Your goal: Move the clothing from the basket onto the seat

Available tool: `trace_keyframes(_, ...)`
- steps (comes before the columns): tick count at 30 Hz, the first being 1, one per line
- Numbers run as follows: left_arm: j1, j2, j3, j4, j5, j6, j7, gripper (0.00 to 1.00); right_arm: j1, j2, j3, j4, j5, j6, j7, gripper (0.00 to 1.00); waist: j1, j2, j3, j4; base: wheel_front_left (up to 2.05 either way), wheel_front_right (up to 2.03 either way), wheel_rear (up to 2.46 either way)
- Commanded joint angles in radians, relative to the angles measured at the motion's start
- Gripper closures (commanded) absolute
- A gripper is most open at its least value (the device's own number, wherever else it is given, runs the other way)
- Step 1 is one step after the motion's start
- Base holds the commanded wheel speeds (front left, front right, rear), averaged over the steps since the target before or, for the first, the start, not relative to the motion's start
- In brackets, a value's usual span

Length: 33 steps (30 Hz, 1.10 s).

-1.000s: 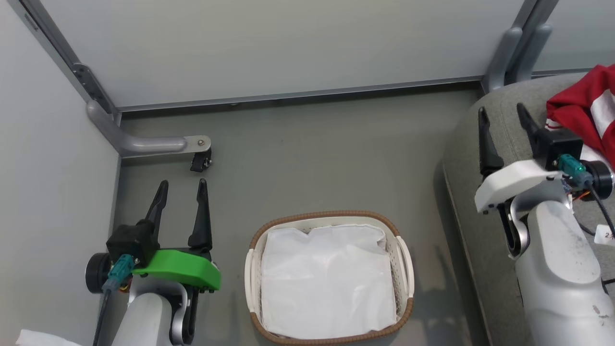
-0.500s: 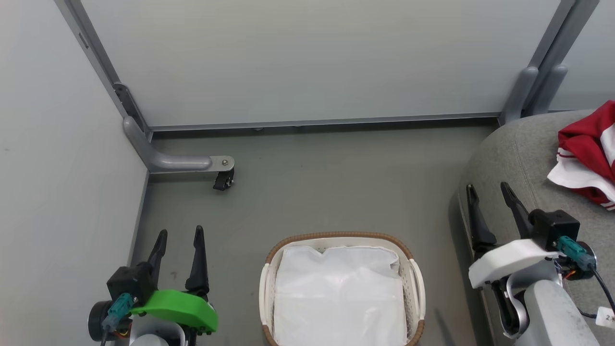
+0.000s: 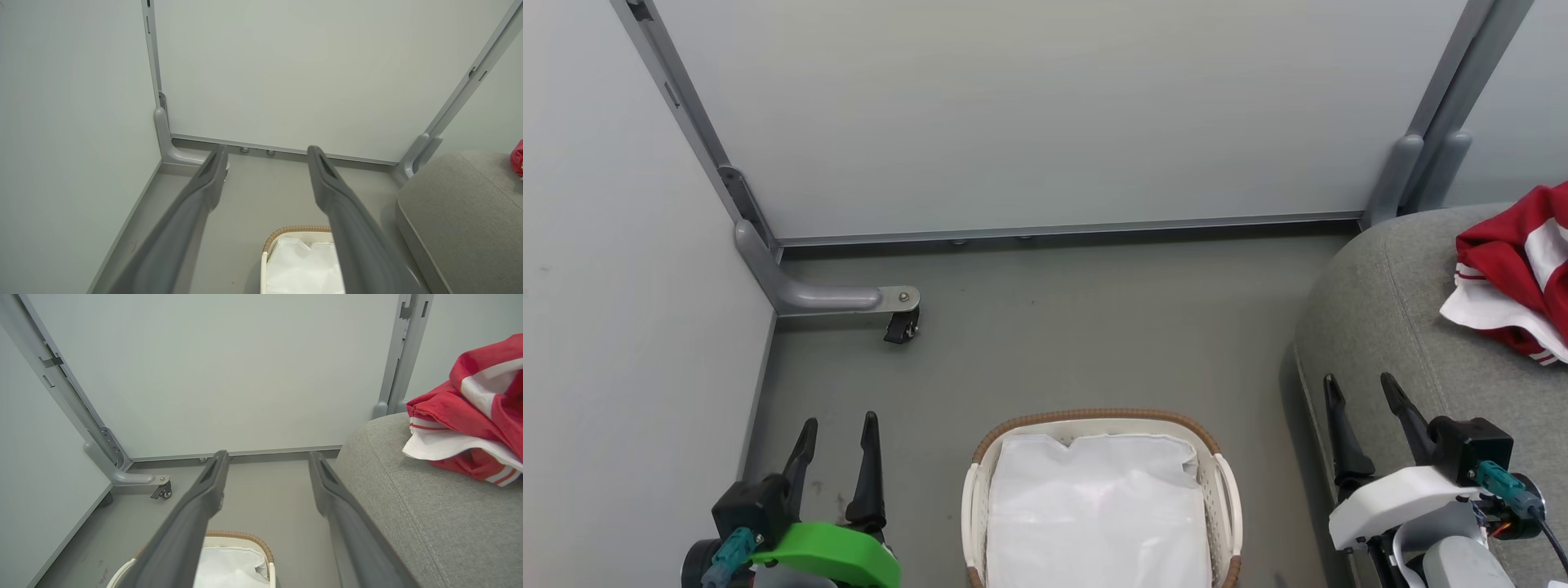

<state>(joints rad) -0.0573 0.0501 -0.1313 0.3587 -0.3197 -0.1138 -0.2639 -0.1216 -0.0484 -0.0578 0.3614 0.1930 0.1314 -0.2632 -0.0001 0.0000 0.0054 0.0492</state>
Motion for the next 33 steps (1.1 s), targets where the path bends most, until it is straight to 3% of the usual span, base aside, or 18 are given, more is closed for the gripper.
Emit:
trace_keyframes(1, 0.013, 0.001, -0.002, -0.004, -0.009, 0.002, -0.001, 0.00, 0.012, -0.004, 0.000, 0.003, 0.000, -0.001, -0.002, 0.00, 0.0001, 0.0000, -0.001, 0.000, 0.00, 0.00, 0.00)
trace_keyframes(22, 0.008, 0.001, -0.012, 0.020, -0.029, 0.007, -0.001, 0.00, -0.007, -0.004, 0.004, 0.018, 0.001, -0.001, -0.002, 0.00, 0.0001, 0.0000, -0.008, 0.003, 0.00, 0.00, 0.00)
trace_keyframes(23, 0.003, 0.000, -0.013, 0.019, -0.027, 0.001, 0.000, 1.00, -0.002, 0.000, 0.004, 0.016, 0.000, 0.000, 0.000, 1.00, 0.0001, 0.0000, -0.008, 0.003, 0.00, 0.00, 0.00)
trace_keyframes(27, 0.012, -0.001, -0.014, 0.050, -0.035, 0.001, 0.002, 1.00, 0.015, 0.009, 0.003, 0.047, 0.005, 0.000, 0.004, 1.00, 0.0001, 0.0000, -0.008, 0.003, 0.00, 0.00, 0.00)
trace_keyframes(33, 0.005, 0.000, 0.008, 0.037, -0.138, -0.001, 0.033, 1.00, 0.007, 0.008, -0.010, 0.041, 0.120, 0.000, 0.043, 1.00, 0.0001, 0.0000, -0.008, 0.000, 0.00, 0.00, 0.00)
